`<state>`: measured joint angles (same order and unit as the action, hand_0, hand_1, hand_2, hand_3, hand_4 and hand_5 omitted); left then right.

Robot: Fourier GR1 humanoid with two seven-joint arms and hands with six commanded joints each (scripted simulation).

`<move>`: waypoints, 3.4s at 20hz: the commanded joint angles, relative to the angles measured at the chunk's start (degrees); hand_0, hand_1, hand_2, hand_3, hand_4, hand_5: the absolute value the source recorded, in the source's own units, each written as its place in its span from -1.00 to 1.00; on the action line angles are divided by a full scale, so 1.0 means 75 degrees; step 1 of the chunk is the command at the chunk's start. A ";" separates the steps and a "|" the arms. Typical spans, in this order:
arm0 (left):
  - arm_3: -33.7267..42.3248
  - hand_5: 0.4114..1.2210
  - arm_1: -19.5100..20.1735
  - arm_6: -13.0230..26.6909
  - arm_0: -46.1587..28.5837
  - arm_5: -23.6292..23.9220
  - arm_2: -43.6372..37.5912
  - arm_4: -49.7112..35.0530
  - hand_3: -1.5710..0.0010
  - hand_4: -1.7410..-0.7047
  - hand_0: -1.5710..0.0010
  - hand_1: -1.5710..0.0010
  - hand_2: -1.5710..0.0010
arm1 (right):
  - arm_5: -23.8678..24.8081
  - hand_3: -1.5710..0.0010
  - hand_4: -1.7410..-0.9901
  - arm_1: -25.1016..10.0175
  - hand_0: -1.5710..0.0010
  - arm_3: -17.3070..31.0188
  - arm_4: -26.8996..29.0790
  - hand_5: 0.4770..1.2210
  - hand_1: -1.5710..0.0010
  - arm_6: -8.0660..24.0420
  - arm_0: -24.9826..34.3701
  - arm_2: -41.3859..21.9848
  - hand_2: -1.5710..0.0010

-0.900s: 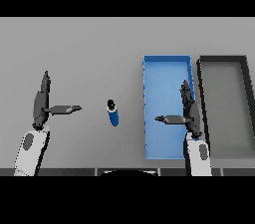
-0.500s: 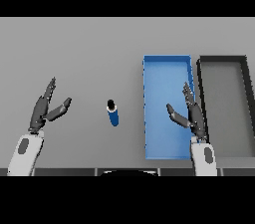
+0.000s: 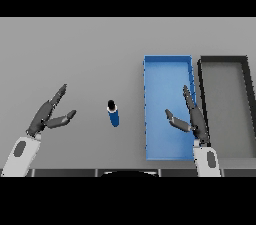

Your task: Pick up the blue pipe and place it into the blue bin.

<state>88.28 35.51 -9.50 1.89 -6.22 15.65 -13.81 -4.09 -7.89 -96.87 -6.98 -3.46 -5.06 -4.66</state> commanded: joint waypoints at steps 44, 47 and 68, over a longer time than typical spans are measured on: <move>-0.1277 0.92 -0.3533 -0.0274 0.1471 -0.0168 0.2143 0.0992 -0.79 -0.92 -0.88 -0.89 -0.90 | -0.0108 1.00 0.32 -0.0038 1.00 0.0049 0.0048 -0.61 1.00 -0.0200 0.0026 0.0063 1.00; -0.0629 0.96 -0.3514 -0.0362 0.1610 -0.0223 0.2197 0.0884 -0.82 -0.95 -0.94 -0.95 -0.95 | -0.0089 1.00 0.34 -0.0025 1.00 -0.0010 -0.0018 -0.59 1.00 -0.0260 -0.0057 0.0023 1.00; 0.0119 1.00 -0.3416 0.0843 0.2115 -0.0532 0.2338 0.0693 -0.83 -0.98 -1.00 -1.00 -1.00 | -0.0257 1.00 0.46 -0.0128 1.00 -0.0794 0.0364 -0.64 1.00 -0.0591 -0.0532 0.0090 1.00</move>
<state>89.16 9.90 -3.19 17.76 -10.31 33.17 -8.73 -5.99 -8.89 -102.85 -4.23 -8.15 -9.01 -3.96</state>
